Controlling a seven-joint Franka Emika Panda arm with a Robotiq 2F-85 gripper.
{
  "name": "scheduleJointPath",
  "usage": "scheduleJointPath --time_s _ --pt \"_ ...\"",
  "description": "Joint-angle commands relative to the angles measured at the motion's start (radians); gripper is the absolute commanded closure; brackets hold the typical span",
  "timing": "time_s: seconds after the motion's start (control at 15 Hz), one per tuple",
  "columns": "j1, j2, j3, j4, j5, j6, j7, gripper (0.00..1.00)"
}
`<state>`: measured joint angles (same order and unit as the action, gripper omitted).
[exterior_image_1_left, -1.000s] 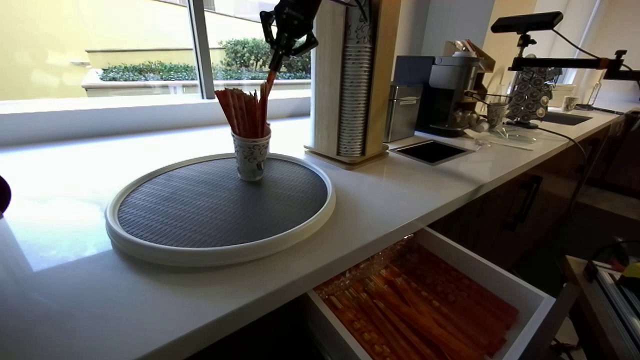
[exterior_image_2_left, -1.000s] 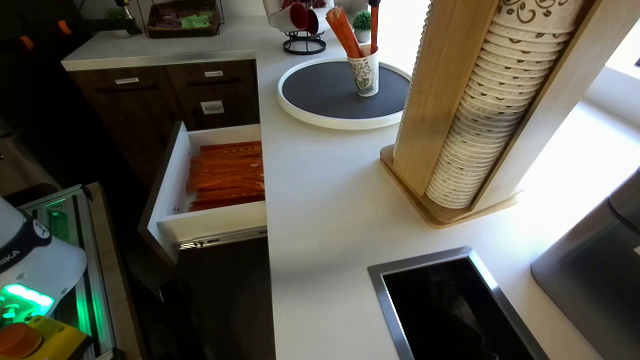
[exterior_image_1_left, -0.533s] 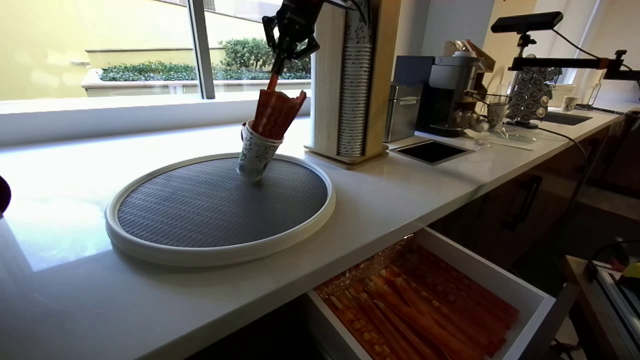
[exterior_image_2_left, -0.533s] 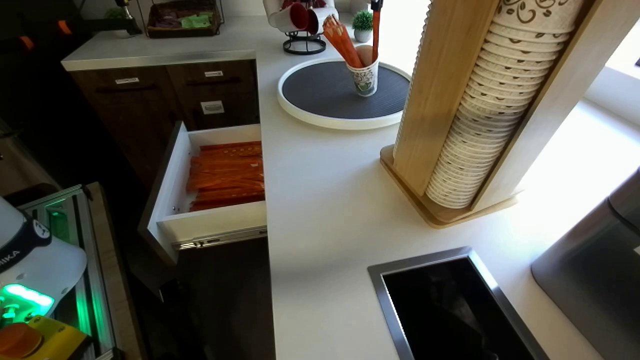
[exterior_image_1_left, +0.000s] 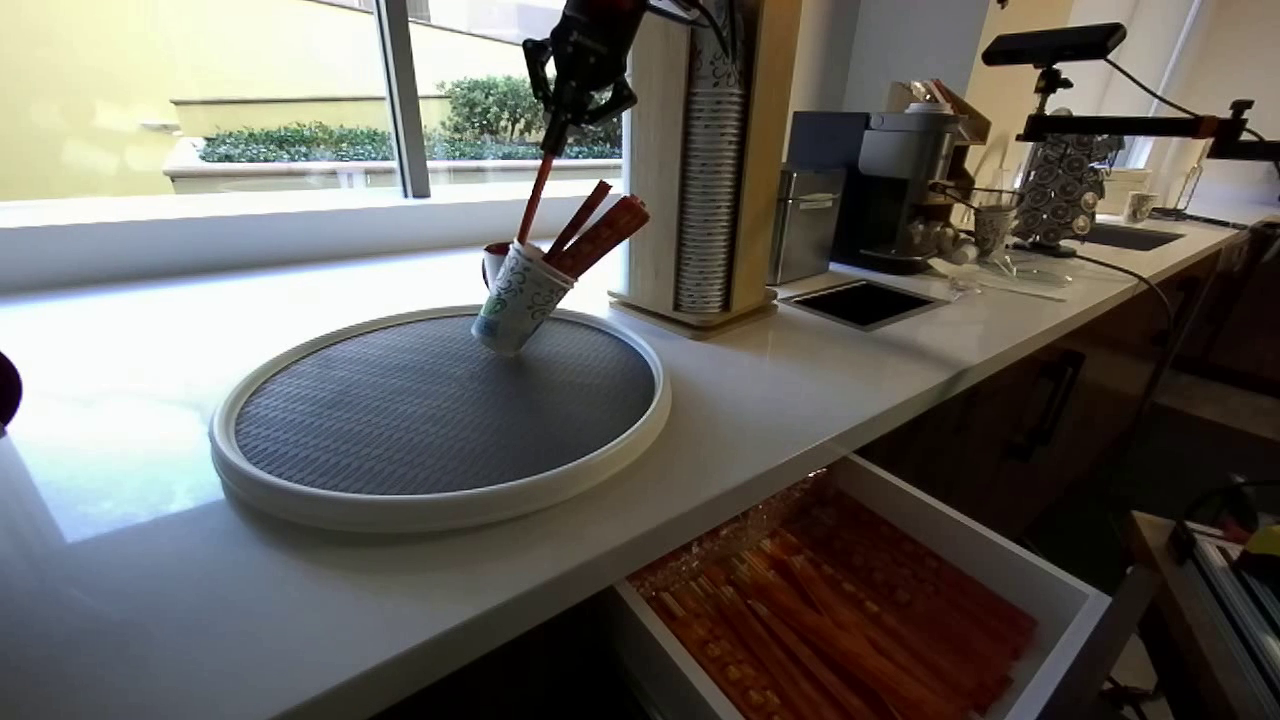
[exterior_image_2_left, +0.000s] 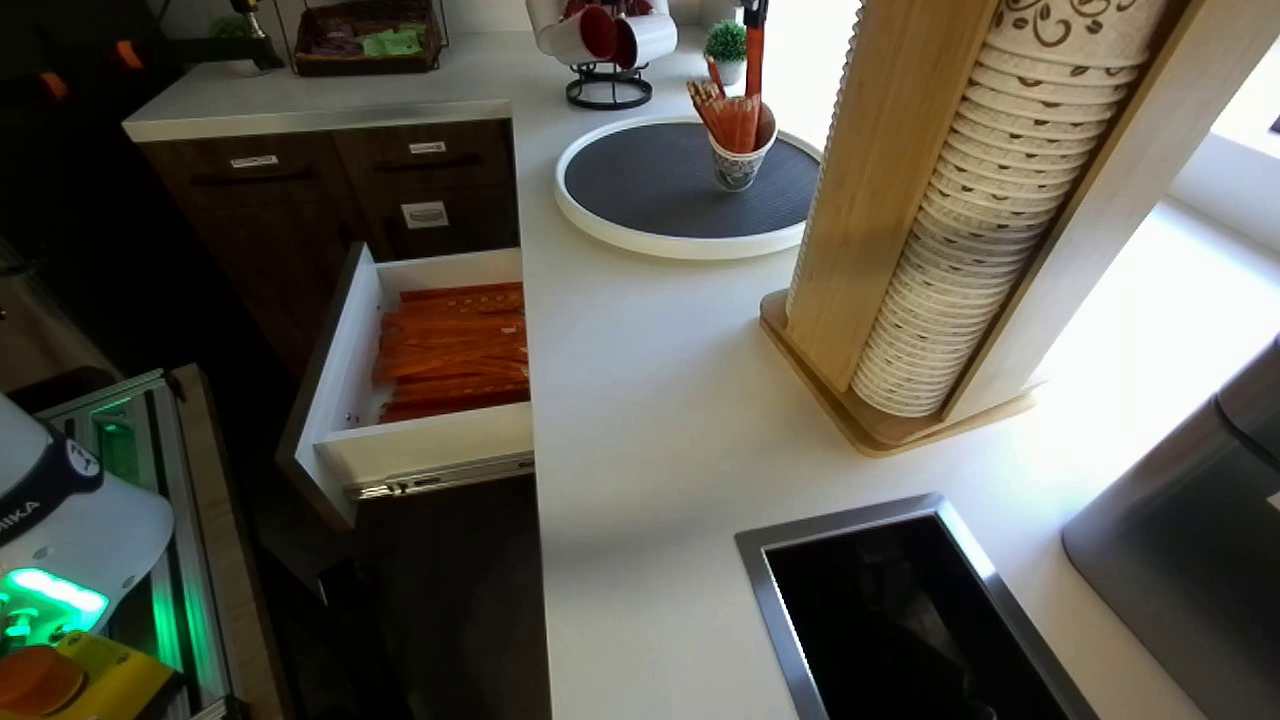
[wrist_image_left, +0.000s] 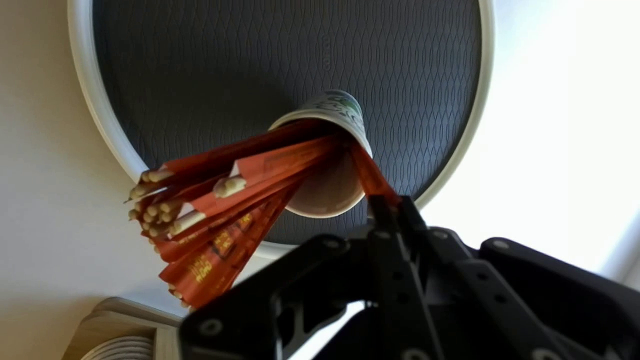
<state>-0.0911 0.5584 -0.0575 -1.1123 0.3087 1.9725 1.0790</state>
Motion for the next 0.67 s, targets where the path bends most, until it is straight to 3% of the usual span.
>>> scheduleJointPath --time_s 0.0,0.6 --pt "0.005 0.031 0.004 0.045 0.000 0.001 0.008 0.98" --pt "0.032 0.082 0.007 0.132 -0.053 -0.062 -0.026 0.98"
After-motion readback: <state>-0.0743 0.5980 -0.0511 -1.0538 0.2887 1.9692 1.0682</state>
